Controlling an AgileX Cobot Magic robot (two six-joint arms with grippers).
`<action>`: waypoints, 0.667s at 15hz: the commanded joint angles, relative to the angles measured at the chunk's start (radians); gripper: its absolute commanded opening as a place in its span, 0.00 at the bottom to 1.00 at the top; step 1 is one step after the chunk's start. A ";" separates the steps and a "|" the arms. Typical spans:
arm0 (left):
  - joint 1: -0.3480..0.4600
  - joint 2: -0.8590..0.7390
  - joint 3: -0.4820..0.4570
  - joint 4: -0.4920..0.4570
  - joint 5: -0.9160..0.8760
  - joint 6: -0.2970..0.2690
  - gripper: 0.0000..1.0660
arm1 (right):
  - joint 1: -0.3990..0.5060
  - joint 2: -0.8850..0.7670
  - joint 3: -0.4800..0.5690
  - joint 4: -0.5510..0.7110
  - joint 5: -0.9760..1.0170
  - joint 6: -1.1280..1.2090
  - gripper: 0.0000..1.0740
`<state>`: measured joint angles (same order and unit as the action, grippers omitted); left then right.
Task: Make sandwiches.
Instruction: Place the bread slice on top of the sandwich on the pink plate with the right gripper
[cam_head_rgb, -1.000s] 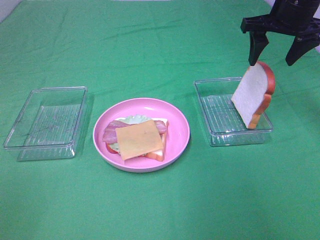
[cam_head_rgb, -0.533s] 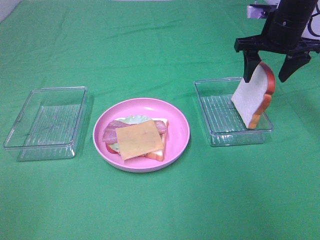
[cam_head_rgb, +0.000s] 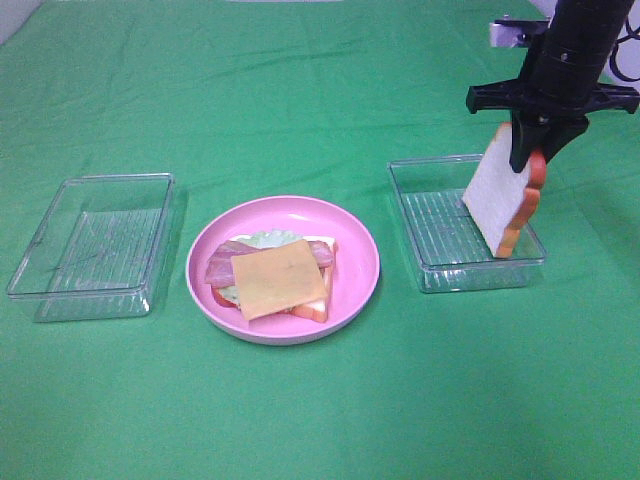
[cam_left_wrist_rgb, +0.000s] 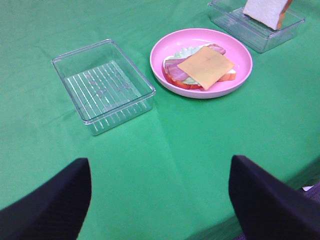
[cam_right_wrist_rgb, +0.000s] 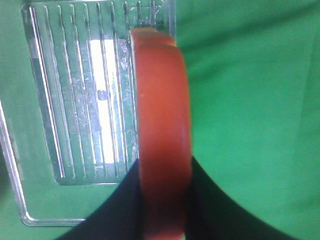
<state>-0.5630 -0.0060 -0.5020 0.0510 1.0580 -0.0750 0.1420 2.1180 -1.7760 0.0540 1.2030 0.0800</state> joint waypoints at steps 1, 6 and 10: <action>0.000 -0.019 0.001 -0.009 -0.010 0.001 0.69 | -0.003 -0.039 0.006 0.001 0.003 -0.006 0.00; 0.000 -0.019 0.001 -0.009 -0.010 0.001 0.69 | -0.001 -0.164 0.007 0.190 0.017 -0.030 0.00; 0.000 -0.019 0.001 -0.009 -0.010 0.001 0.69 | 0.002 -0.171 0.046 0.462 0.017 -0.112 0.00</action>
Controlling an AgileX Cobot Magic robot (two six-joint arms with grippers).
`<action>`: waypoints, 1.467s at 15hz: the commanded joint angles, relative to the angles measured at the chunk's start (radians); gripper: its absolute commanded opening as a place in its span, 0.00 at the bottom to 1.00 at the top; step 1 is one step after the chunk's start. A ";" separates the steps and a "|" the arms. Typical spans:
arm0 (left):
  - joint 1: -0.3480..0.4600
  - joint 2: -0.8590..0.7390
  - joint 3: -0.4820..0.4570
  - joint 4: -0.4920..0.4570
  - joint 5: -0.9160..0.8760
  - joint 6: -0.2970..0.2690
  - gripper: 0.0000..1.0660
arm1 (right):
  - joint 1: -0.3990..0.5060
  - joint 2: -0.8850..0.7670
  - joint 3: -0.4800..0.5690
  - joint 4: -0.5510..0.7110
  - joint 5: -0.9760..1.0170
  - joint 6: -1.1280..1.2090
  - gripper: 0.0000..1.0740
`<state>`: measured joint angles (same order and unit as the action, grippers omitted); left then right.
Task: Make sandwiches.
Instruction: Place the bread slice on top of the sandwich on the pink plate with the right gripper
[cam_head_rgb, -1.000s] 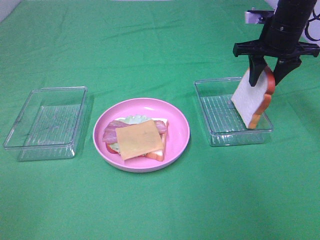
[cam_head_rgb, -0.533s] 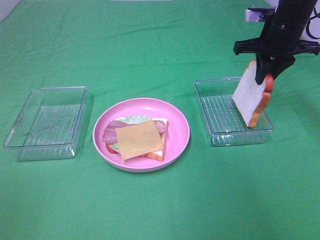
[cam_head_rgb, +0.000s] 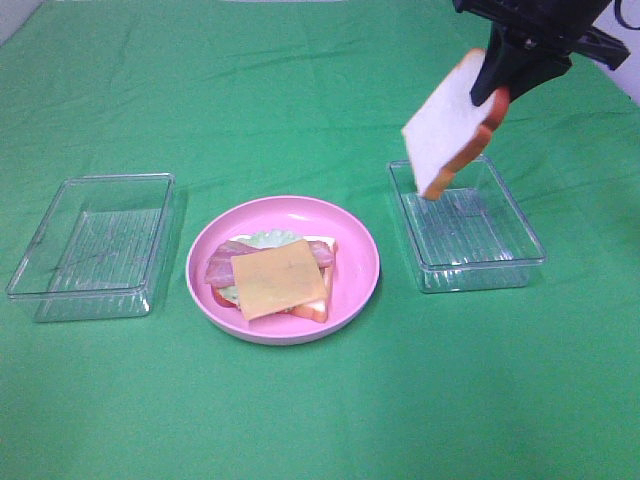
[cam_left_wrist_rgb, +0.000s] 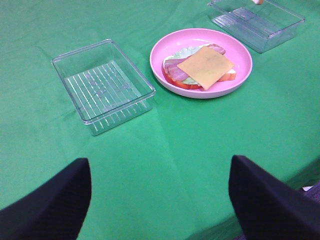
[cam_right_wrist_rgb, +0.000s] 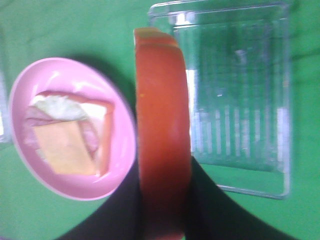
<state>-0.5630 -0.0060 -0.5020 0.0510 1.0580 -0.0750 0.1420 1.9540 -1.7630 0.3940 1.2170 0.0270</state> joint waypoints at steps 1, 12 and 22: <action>0.000 -0.019 0.001 -0.009 -0.010 0.001 0.69 | 0.014 -0.007 0.084 0.239 -0.039 -0.120 0.00; 0.000 -0.019 0.001 -0.009 -0.010 0.001 0.69 | 0.255 0.129 0.354 0.629 -0.385 -0.310 0.00; 0.000 -0.019 0.001 -0.009 -0.010 0.001 0.69 | 0.255 0.157 0.355 0.451 -0.355 -0.218 0.56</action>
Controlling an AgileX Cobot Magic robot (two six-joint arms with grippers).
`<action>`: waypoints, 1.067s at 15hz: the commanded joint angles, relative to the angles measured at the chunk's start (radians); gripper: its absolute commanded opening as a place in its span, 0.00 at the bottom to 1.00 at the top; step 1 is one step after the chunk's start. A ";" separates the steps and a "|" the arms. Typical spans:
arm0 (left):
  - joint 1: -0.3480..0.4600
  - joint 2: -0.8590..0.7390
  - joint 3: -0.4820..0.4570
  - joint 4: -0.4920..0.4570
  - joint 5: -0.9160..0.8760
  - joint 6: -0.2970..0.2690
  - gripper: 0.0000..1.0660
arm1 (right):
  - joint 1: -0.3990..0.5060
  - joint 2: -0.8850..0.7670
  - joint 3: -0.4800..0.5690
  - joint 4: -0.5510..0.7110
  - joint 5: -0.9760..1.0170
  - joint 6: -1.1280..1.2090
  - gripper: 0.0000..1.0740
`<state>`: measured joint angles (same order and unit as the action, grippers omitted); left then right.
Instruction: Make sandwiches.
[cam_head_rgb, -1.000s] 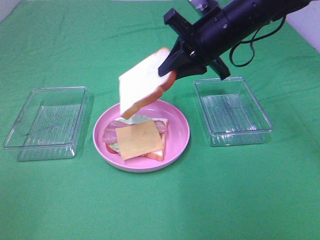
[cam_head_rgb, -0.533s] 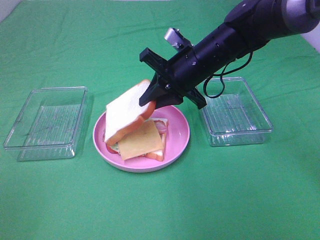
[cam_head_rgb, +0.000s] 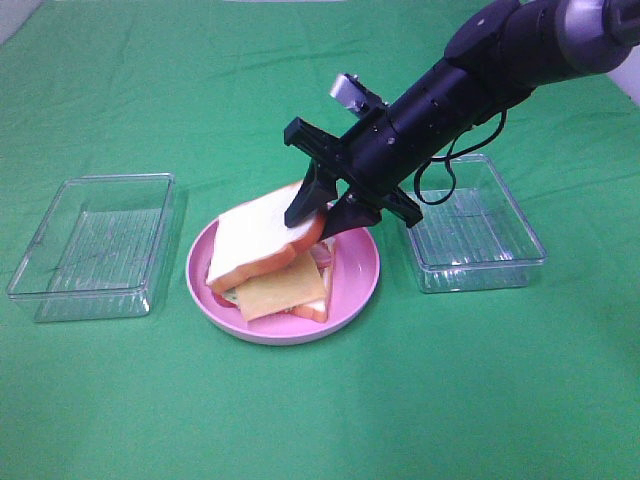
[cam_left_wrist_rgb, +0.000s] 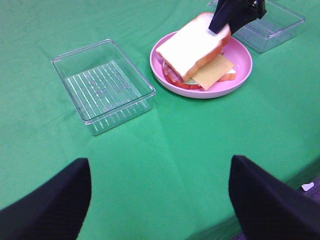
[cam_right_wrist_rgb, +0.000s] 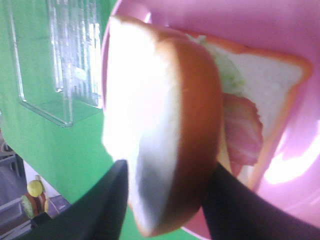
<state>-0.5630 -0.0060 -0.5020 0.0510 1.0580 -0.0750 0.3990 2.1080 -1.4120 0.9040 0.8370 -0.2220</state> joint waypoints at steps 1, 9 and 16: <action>0.000 -0.019 0.001 -0.009 -0.010 0.001 0.69 | -0.002 0.003 0.004 -0.104 0.037 0.042 0.63; 0.000 -0.019 0.001 -0.009 -0.010 0.001 0.69 | -0.002 -0.188 0.004 -0.515 0.139 0.174 0.66; 0.000 -0.019 0.001 -0.009 -0.010 0.001 0.69 | -0.002 -0.625 0.137 -0.720 0.242 0.206 0.66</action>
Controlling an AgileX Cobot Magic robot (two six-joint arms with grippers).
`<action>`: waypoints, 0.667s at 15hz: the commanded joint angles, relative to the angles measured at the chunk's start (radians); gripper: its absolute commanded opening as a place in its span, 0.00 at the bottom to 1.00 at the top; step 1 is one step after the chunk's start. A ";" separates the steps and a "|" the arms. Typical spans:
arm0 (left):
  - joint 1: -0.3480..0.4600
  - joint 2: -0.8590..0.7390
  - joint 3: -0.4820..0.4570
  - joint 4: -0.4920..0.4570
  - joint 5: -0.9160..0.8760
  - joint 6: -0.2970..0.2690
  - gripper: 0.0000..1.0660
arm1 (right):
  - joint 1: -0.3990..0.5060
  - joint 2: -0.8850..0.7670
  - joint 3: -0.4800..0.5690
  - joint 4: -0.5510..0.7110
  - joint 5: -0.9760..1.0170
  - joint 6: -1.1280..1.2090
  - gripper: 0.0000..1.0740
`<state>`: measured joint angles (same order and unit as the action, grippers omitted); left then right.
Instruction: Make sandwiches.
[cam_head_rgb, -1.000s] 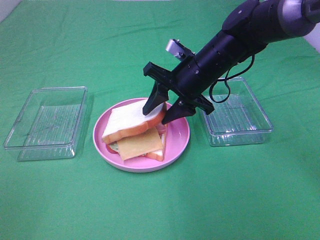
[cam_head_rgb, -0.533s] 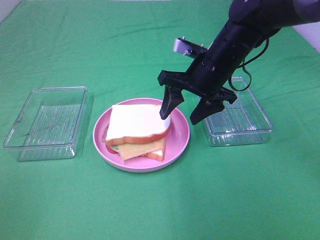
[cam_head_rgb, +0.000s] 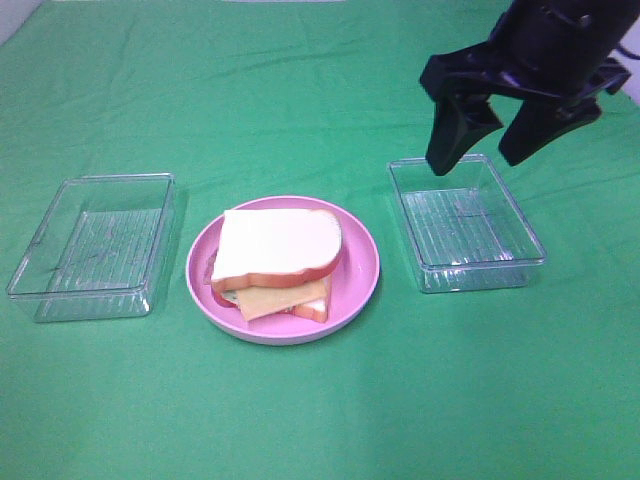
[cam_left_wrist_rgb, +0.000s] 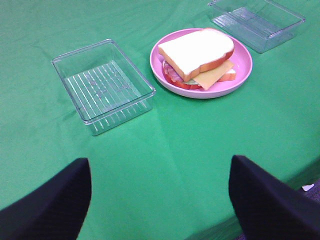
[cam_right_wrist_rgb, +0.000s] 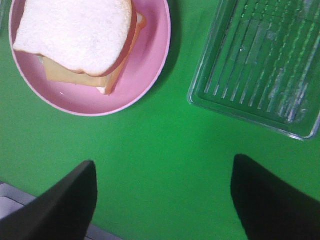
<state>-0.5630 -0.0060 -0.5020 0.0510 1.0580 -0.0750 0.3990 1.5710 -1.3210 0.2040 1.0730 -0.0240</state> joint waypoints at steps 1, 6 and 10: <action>0.000 -0.019 0.001 -0.009 -0.010 0.001 0.69 | -0.002 -0.165 0.100 -0.029 0.004 0.008 0.66; 0.000 -0.019 0.001 -0.009 -0.010 0.002 0.69 | -0.002 -0.563 0.431 -0.031 0.004 0.005 0.66; 0.000 -0.019 0.001 -0.010 -0.010 0.003 0.69 | -0.002 -0.891 0.684 -0.061 0.004 0.000 0.66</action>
<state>-0.5630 -0.0060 -0.5020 0.0510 1.0580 -0.0750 0.3990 0.6910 -0.6510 0.1560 1.0760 -0.0240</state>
